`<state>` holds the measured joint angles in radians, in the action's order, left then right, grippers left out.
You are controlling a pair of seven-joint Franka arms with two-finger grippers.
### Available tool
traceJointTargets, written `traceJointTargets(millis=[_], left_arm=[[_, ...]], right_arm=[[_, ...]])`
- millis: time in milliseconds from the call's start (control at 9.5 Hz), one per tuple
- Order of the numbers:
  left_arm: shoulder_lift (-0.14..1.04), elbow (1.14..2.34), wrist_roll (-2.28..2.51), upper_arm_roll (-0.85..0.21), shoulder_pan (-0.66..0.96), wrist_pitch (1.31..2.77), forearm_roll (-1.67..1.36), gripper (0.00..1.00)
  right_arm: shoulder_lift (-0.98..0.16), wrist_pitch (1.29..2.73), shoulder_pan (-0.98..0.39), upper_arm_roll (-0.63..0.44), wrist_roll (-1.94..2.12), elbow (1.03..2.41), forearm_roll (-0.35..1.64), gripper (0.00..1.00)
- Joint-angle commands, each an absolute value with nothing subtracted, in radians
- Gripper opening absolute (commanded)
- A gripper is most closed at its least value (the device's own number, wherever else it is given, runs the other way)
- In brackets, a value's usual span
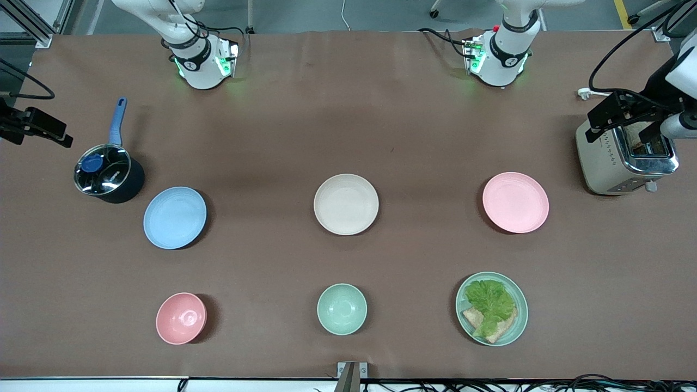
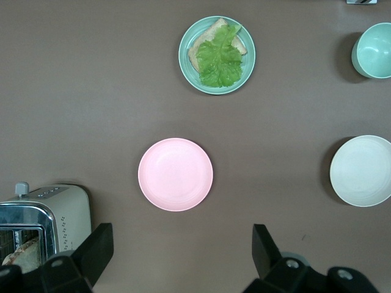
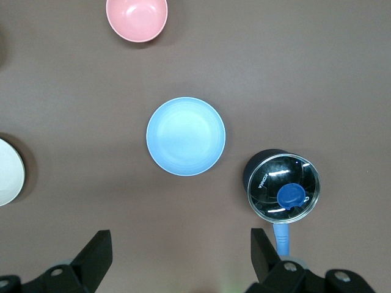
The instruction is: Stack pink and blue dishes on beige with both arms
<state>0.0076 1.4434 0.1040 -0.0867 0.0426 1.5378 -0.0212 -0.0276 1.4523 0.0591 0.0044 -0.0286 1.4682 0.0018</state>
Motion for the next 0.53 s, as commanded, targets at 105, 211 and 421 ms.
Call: traceJointTargets(millis=[105, 211, 421], left_arm=[[0.009, 1.474, 0.091, -0.078, 0.052, 1.537, -0.002, 1.00], [0.014, 1.473, 0.103, -0.077, 0.055, 1.534, -0.002, 1.00], [0.031, 1.474, 0.088, -0.049, 0.043, 1.535, -0.024, 1.00]], right_arm=[[-0.006, 1.447, 0.069, 0.008, -0.018, 1.488, 0.015, 1.00], [-0.009, 1.447, 0.071, 0.008, -0.018, 1.485, 0.015, 1.00], [-0.034, 1.460, 0.072, 0.009, 0.027, 1.483, 0.014, 1.00]])
